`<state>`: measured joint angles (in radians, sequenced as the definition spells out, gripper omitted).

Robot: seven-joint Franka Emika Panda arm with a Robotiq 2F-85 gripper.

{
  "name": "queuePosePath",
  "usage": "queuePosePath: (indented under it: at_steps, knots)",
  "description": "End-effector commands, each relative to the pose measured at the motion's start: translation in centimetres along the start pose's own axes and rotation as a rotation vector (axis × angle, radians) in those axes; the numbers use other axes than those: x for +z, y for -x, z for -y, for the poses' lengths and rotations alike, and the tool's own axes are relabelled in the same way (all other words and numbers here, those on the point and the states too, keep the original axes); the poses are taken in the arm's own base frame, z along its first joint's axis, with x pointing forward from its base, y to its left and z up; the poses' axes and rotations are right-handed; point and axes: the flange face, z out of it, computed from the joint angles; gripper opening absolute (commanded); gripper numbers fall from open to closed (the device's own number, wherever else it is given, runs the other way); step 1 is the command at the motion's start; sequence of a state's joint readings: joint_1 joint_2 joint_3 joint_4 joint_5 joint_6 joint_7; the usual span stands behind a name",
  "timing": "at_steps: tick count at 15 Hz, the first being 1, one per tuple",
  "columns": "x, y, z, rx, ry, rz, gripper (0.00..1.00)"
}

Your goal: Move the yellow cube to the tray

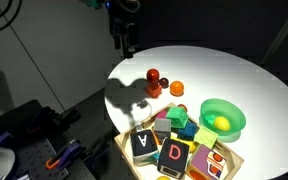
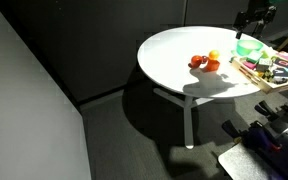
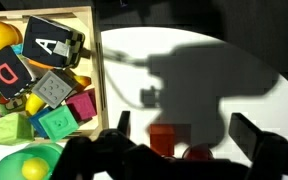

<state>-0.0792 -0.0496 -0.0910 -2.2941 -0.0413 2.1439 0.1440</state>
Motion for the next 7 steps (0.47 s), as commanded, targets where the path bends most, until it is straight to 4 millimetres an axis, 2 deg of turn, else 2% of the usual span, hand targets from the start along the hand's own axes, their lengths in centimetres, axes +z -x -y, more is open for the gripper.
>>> queuePosePath:
  at_steps: [1, 3, 4, 7]
  knots:
    - [-1.3, 2.1, 0.2, -0.044, -0.006, -0.042, 1.0]
    - [-2.2, 3.0, 0.0, -0.051, -0.016, -0.063, 1.0]
    - [-1.3, 1.6, 0.3, -0.026, -0.007, -0.026, 1.0]
    - [-2.0, 2.4, 0.2, -0.033, -0.012, -0.043, 1.0]
